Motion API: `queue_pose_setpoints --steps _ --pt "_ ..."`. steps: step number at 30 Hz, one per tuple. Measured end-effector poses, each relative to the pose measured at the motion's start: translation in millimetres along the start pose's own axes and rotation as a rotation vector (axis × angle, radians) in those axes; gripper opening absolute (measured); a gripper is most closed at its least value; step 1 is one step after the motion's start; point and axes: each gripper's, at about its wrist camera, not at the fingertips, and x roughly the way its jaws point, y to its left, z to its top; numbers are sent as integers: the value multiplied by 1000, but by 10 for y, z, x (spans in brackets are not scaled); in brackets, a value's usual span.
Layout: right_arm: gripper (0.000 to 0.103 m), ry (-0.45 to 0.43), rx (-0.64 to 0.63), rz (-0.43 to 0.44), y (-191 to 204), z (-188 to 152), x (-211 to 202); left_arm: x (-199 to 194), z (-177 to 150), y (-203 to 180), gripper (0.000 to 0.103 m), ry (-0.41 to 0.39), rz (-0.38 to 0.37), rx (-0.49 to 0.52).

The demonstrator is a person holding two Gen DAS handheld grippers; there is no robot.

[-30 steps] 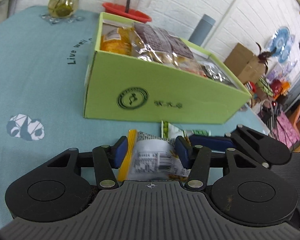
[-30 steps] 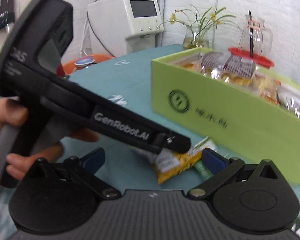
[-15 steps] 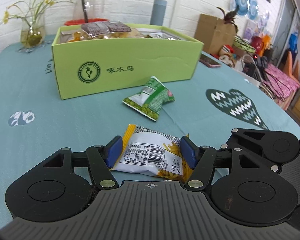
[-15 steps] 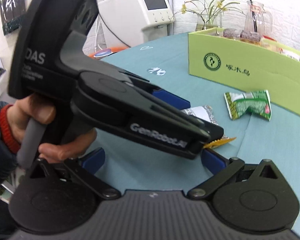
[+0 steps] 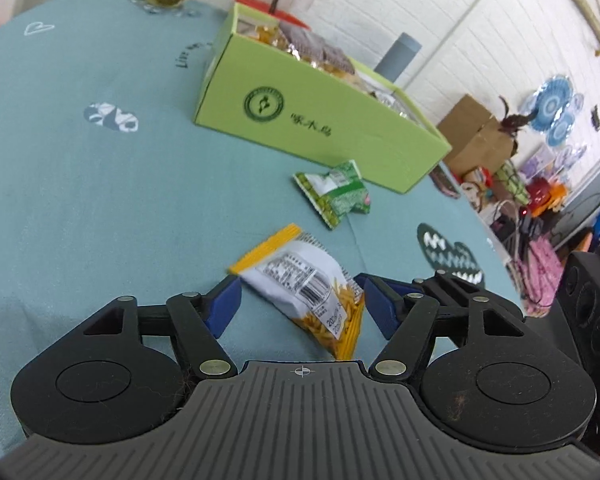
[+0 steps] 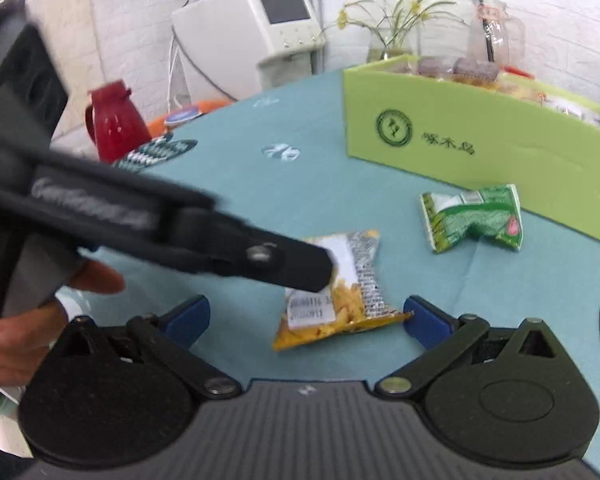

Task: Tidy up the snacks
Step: 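Grasp the yellow-and-white chip packet with the left gripper, then carry the chip packet into the box and open the left gripper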

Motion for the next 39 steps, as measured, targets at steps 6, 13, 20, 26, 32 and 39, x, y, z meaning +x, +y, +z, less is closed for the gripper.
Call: queue_pose_setpoints --steps 6,13,20,26,32,39 --pt "102 -33 -12 -25 44 -37 -148 21 -36 -95 49 2 25 45" --pt "100 -17 -22 0 84 1 50 48 -59 -124 46 -7 37 77" --pt "71 -81 5 -26 4 72 -160 -19 -14 -367 6 -20 18 137" --pt "77 -187 4 -107 -284 426 -363 60 500 -702 6 -85 -38 169" --pt "80 -254 -26 -213 -842 993 -282 418 1310 -1051 8 -135 -75 231" --pt "79 -131 65 -240 -1604 1288 354 1392 1890 -1048 12 -52 -27 238"
